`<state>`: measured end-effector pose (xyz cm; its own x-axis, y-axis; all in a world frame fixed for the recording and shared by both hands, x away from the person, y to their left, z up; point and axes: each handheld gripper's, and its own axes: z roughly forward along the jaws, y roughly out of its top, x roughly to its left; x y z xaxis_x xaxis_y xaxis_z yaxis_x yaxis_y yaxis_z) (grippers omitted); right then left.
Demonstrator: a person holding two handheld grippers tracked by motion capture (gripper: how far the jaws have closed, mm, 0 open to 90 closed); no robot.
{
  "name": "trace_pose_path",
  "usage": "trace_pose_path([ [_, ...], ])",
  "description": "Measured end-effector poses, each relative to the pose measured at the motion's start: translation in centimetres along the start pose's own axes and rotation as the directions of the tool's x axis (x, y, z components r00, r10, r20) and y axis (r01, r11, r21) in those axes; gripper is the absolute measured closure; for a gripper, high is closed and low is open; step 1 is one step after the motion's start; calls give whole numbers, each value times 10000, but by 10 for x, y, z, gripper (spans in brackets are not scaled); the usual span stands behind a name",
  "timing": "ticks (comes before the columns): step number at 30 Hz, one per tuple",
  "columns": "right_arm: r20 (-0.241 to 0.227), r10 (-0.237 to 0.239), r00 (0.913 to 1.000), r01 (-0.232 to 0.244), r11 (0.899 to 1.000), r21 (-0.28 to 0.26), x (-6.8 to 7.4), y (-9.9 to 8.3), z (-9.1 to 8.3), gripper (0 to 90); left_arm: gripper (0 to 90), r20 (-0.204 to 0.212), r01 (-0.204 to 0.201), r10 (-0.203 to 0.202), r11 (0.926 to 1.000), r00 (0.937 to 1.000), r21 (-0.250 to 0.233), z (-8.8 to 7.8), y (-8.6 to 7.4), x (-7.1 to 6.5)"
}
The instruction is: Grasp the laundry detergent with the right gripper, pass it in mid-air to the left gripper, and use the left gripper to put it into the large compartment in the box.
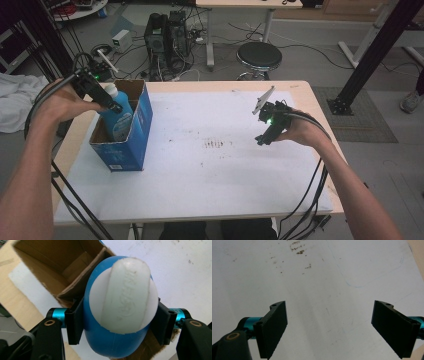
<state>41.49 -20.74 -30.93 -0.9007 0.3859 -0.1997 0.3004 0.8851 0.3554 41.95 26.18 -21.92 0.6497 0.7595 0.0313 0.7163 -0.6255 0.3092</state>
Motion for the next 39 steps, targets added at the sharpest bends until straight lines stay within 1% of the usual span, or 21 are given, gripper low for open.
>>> trace_pose_path([
  [2,3,-77,10000,77,10000,19,0,0,2,126,371,41,33,-33,10000,10000,88,8,-2,0],
  [3,-20,-46,10000,47,10000,78,0,-1,2,126,371,43,-45,45,9999,10000,143,12,-4,0],
  [5,-17,-31,10000,31,10000,66,0,-1,4,126,371,98,19,-21,9998,10000,207,20,-6,-1],
  [8,-27,-69,10000,69,9999,149,1,0,5,126,371,133,-72,68,9995,9999,299,29,-9,0],
  [12,-38,-41,10000,41,9998,192,1,0,7,126,371,243,-147,141,9996,9996,233,39,-12,-2],
  [13,-44,-35,10000,35,9998,189,1,0,7,126,371,243,-300,293,9991,9993,312,41,-13,-1],
  [14,-46,-55,10000,55,9998,192,1,0,8,126,371,257,-349,342,9989,9991,307,42,-13,-1],
  [15,-48,-71,10000,72,9998,207,1,0,8,126,371,294,-267,260,9994,9992,223,45,-14,-2],
  [17,-38,-89,10000,90,9998,186,1,0,8,126,371,315,-549,537,9977,9981,403,48,-15,-1],
  [18,-28,-114,9999,114,9997,207,1,0,8,126,371,329,-500,488,9981,9983,370,51,-15,-3],
  [20,-43,-108,9999,109,9997,200,1,0,9,126,371,314,-700,686,9964,9972,487,53,-16,-1],
  [22,-26,-82,10000,82,9997,230,1,0,9,126,371,332,-618,608,9976,9976,296,52,-18,0],
  [26,-49,1,10000,0,9996,293,1,0,10,126,370,384,-775,761,9963,9964,366,53,-19,-1],
  [29,-69,-66,10000,68,9997,247,1,0,11,126,370,345,-888,873,9951,9956,437,53,-20,-2],
  [30,-49,0,10000,1,9996,280,2,1,11,126,370,348,-752,740,9965,9966,353,53,-20,-4],
  [31,-73,-76,9999,78,9997,244,2,1,11,126,369,301,-893,881,9952,9957,411,53,-20,-4],
  [33,-55,-84,9999,85,9997,248,2,1,11,126,369,275,-981,969,9941,9949,454,53,-19,-5],
  [34,-64,-128,9999,130,9996,242,2,1,11,126,369,260,-975,964,9943,9950,431,53,-19,-5],
  [37,-47,-18,10000,19,9997,237,3,1,10,126,367,315,-872,861,9956,9958,344,53,-20,-4],
  [38,-39,-91,10000,92,9997,215,3,1,10,126,367,316,-935,923,9949,9952,390,53,-20,-3],
  [39,-24,-24,10000,24,9997,247,3,1,10,126,366,316,-946,934,9947,9951,396,53,-20,-3],
])
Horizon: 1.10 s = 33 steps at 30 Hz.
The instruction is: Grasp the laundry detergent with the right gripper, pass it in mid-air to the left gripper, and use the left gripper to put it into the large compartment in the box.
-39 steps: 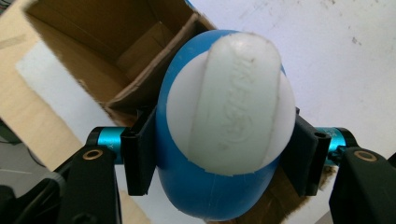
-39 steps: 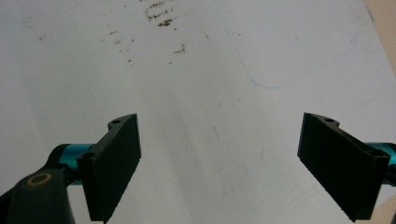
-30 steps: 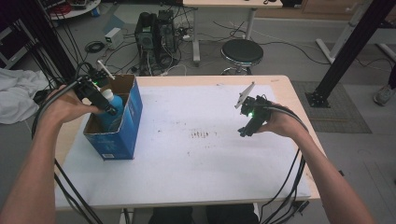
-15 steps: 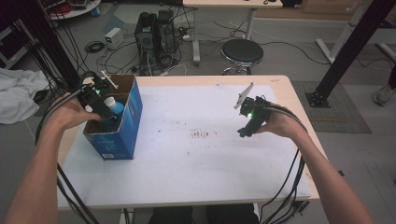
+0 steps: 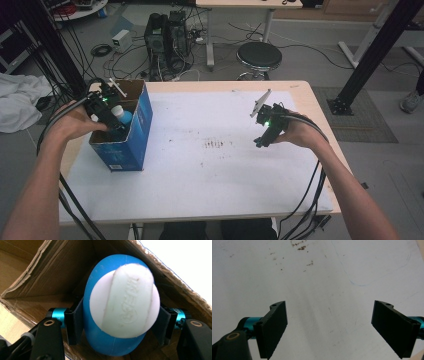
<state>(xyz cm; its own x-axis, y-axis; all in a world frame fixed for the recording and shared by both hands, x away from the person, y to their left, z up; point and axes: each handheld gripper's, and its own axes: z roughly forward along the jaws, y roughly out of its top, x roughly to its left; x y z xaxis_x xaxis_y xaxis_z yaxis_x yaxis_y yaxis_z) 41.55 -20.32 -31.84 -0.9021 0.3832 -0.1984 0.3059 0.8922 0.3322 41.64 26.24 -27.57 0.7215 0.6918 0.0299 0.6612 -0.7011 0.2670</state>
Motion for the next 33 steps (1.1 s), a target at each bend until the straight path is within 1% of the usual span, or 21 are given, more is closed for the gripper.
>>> trace_pose_path([
  [3,-2,39,10000,-39,10000,-11,0,-1,0,126,365,-32,7,-7,10000,10000,53,0,1,-1],
  [7,-12,-41,10000,41,10000,11,0,0,1,126,364,-57,61,-61,10000,10000,-23,1,1,-2],
  [9,-24,-67,10000,67,10000,0,0,0,1,126,362,-78,-17,18,9999,10000,103,0,1,-1],
  [11,-48,-28,10000,29,10000,48,1,0,2,126,354,-102,-6,7,9999,9999,102,0,1,-1],
  [13,-43,-51,10000,51,10000,33,1,1,2,126,354,-63,69,-69,10000,10000,4,1,0,-2],
  [15,-45,-1,10000,2,10000,24,1,1,2,126,354,-69,-16,17,10000,10000,72,0,1,-1],
  [16,-62,-41,10000,41,10000,13,1,1,2,126,349,-36,48,-48,10000,10000,33,0,0,-2],
  [17,-55,-35,10000,35,10000,17,1,1,2,126,341,-29,-15,16,10000,10000,88,0,1,-1],
  [19,-38,-59,10000,59,10000,46,1,0,1,126,336,-34,5,-5,10000,10000,81,0,1,-2],
  [20,-26,-69,10000,70,10000,37,1,0,1,126,336,-7,64,-64,10000,10000,-1,1,1,-2],
  [21,-28,-86,10000,86,10000,26,0,0,1,126,334,14,80,-80,10000,10000,8,1,1,-3],
  [22,-26,-40,10000,40,10000,16,1,0,1,126,324,39,-5,5,9999,10000,121,0,1,-2],
  [23,-25,-26,10000,26,10000,21,1,0,1,126,318,32,96,-96,9999,9999,27,1,1,-3],
  [24,-18,13,10000,-13,10000,36,1,0,1,126,317,30,78,-78,10000,10000,38,1,1,-3],
  [25,-31,-4,10000,4,10000,21,1,0,1,126,316,32,-32,31,9999,10000,120,0,1,-2],
  [28,-28,9,10000,-9,10000,40,1,0,1,126,305,21,-65,65,9999,10000,113,1,1,-2],
  [30,-34,-18,10000,18,10000,54,1,0,1,126,302,64,93,-93,10000,9999,28,1,1,-3],
  [31,-32,10,10000,-10,10000,56,1,0,1,126,301,74,99,-99,10000,9999,4,0,1,-3],
  [32,-20,6,10000,-6,10000,63,1,0,1,126,302,60,-39,39,9999,10000,99,-1,1,-2],
  [33,-31,-65,10000,65,10000,40,1,0,1,126,300,93,37,-38,10000,9999,46,-1,1,-3],
])
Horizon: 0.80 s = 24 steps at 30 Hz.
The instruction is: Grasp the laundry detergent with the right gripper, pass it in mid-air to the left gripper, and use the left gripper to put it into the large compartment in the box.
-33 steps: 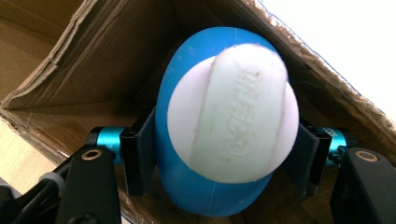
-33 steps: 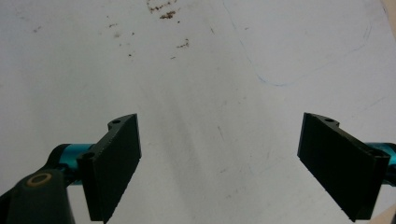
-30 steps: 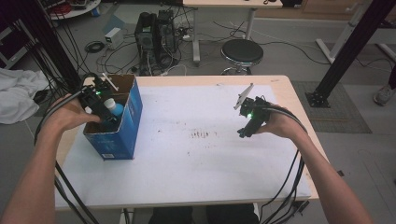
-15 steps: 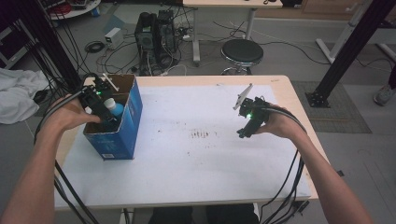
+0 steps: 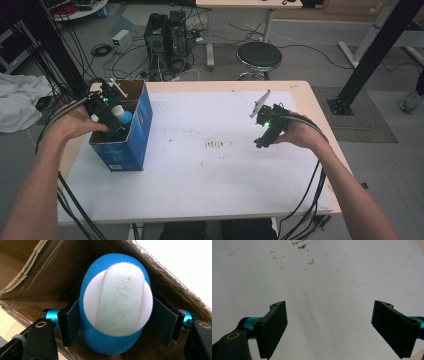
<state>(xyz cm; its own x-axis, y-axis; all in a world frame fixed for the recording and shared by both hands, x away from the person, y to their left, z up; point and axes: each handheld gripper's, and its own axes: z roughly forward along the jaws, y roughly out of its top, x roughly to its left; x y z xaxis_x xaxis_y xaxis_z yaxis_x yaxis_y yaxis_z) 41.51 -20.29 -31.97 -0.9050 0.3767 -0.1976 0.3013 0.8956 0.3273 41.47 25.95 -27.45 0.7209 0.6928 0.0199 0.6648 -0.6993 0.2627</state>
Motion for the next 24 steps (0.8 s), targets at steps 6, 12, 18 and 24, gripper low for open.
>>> trace_pose_path([
  [6,12,71,10000,-71,10000,23,1,0,-1,126,275,1,105,-105,9999,9999,-100,-1,1,-3],
  [12,7,58,10000,-58,10000,31,1,0,-1,126,252,-134,-371,376,9988,9992,331,-11,3,-3],
  [18,6,27,10000,-27,10000,-7,1,0,-1,126,245,-296,-433,442,9987,9986,277,-25,6,-5],
  [24,-9,-29,10000,29,10000,-15,1,0,-2,126,205,-420,-590,607,9974,9973,413,-34,9,-8],
])
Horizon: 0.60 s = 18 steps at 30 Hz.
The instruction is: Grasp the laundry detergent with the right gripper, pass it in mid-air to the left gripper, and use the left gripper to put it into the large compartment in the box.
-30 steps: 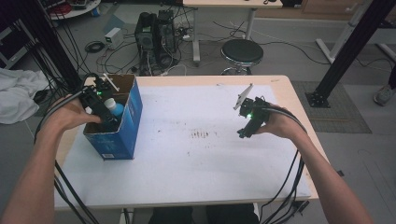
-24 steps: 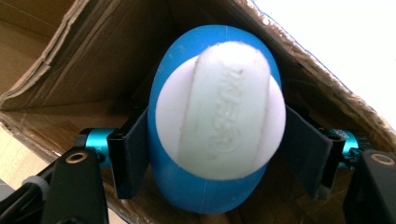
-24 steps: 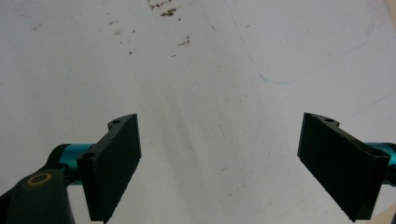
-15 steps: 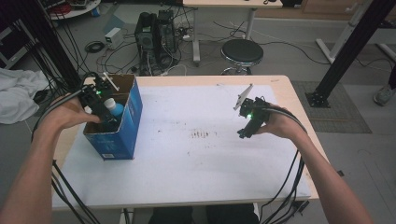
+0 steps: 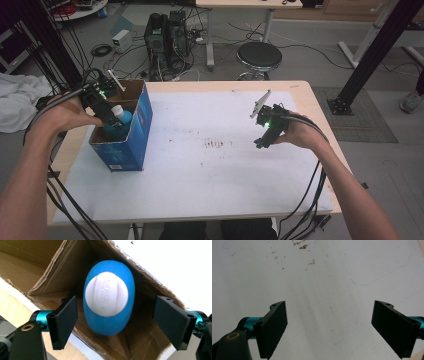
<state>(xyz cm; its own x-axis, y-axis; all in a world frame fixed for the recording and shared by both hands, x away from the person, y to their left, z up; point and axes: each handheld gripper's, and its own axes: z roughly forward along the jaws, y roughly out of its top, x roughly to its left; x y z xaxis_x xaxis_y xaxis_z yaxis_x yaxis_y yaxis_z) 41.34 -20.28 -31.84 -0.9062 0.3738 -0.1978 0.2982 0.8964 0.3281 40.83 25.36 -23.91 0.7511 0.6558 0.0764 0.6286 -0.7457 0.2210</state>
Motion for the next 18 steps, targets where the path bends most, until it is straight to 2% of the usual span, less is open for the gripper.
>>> trace_pose_path([
  [4,-2,15,10000,-15,10000,28,0,0,-1,126,196,-262,-178,177,9998,9995,-38,-10,5,-3],
  [6,17,69,10000,-69,10000,33,0,0,-1,126,178,-278,-138,135,9998,9995,-116,-14,8,-5],
  [11,-7,53,10000,-53,10000,61,0,-1,-2,126,157,-467,-703,687,9970,9965,-326,-30,22,-15],
  [14,14,37,10000,-37,9999,97,0,0,-3,126,125,-700,-1058,1016,9926,9924,-603,-39,34,-25],
  [15,7,-9,10000,9,10000,58,-1,0,-3,126,90,-863,-1265,1204,9896,9890,-690,-42,38,-28],
  [17,12,-23,10000,23,10000,53,-1,1,-5,126,84,-819,-1496,1425,9848,9864,-886,-47,46,-34],
  [18,27,-33,10000,33,10000,42,-1,0,-5,126,81,-919,-1673,1582,9806,9831,-1020,-49,50,-37],
])
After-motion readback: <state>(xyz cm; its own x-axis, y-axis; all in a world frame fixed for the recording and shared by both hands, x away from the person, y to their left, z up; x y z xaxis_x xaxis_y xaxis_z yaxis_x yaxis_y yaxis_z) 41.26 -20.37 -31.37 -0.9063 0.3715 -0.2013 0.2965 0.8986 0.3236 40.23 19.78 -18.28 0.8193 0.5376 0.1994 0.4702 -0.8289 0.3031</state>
